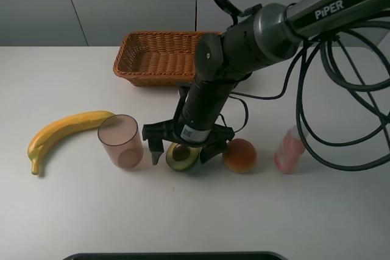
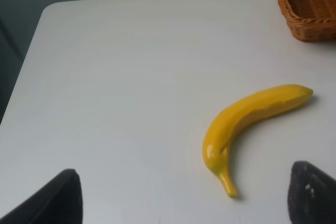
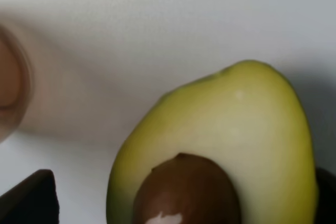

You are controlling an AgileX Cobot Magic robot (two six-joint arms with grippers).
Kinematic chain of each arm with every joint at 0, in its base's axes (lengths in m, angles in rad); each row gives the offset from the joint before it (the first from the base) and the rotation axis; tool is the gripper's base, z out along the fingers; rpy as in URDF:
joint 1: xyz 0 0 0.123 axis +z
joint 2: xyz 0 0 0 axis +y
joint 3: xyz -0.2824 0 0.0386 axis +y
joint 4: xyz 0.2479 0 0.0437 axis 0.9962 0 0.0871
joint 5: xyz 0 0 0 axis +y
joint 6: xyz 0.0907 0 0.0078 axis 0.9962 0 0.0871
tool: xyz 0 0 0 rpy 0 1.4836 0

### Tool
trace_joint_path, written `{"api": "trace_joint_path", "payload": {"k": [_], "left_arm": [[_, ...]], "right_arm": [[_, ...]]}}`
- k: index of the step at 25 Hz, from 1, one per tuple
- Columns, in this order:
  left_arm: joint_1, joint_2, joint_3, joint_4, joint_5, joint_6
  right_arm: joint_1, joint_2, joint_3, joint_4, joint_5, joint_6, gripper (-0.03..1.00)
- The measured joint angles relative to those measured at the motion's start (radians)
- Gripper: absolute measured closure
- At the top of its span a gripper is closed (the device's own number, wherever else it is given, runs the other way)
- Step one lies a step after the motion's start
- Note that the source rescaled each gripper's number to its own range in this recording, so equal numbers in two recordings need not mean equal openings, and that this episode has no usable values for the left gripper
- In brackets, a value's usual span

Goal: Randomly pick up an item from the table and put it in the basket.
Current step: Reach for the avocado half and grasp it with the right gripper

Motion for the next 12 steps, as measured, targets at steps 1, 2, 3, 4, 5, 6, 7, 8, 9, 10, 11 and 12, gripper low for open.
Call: {"api": "trace_joint_path", "payload": {"k": [1,2,3,4,5,6,7,8,9,10,11,12], "left_arm": [[0.000,0.000,0.000,0.000,0.000,0.000],[0.000,0.000,0.000,0.000,0.000,0.000],[0.000,0.000,0.000,0.000,0.000,0.000],[0.000,0.000,0.000,0.000,0.000,0.000],[0.000,0.000,0.000,0.000,0.000,0.000],[0.000,0.000,0.000,0.000,0.000,0.000],[0.000,0.000,0.000,0.000,0.000,0.000],[0.000,0.000,0.000,0.000,0.000,0.000],[0.000,0.000,0.000,0.000,0.000,0.000],[0.000,0.000,0.000,0.000,0.000,0.000],[0.000,0.000,0.000,0.000,0.000,0.000],[0.000,0.000,0.000,0.000,0.000,0.000]], "right_arm": [[0.000,0.000,0.000,0.000,-0.002,-0.002,-0.03],[0.000,0.000,0.000,0.000,-0.004,-0.002,-0.03],[0.000,0.000,0.000,0.000,-0.004,-0.002,-0.03],[0.000,0.000,0.000,0.000,-0.004,-0.004,-0.03],[0.000,0.000,0.000,0.000,-0.004,-0.004,-0.03],[0.000,0.000,0.000,0.000,-0.004,-0.004,-0.03],[0.000,0.000,0.000,0.000,-0.004,-0.004,0.02],[0.000,0.000,0.000,0.000,-0.005,-0.004,0.17],[0.000,0.000,0.000,0.000,-0.005,-0.004,0.40],[0.000,0.000,0.000,0.000,-0.005,-0.004,0.72],[0.000,0.000,0.000,0.000,-0.006,-0.004,0.97],[0.000,0.000,0.000,-0.002,-0.006,-0.004,0.96]]}}
